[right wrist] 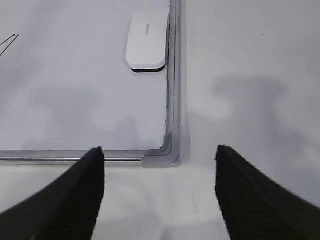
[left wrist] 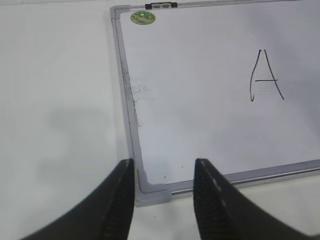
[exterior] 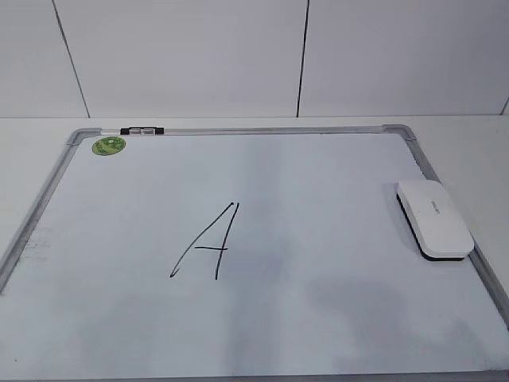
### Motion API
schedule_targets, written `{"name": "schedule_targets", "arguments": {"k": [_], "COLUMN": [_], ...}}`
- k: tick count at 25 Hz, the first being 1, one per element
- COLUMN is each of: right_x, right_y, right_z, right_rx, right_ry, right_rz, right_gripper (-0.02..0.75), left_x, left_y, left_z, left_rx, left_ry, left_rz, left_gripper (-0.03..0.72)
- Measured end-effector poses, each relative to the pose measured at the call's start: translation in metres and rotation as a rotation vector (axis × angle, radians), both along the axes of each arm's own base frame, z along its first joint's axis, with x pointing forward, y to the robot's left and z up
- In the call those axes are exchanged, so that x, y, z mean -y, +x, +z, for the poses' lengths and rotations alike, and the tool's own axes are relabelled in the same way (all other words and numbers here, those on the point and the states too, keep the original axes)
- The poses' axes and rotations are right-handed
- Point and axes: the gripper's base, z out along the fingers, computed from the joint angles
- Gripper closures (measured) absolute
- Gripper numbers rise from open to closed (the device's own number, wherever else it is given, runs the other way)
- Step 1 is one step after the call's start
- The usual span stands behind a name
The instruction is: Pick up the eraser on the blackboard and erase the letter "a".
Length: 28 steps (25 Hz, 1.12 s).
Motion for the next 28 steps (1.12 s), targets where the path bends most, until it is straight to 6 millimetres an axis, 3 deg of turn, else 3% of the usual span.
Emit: {"name": "schedule_targets", "arguments": {"k": [28], "right_x": [0.0002], "right_y": [0.0011], "right_z": [-0.0006], "right_rx": [0.013], "right_ry": [-0.073], "right_rz": [0.044], "right_gripper": [0.215], "left_x": [-0.0062], "left_y": [0.0009], "left_z": [-0.0005], "left_rx": [0.011], "left_ry": [0.094], "left_rz": [0.024], "left_gripper": [0.409]}}
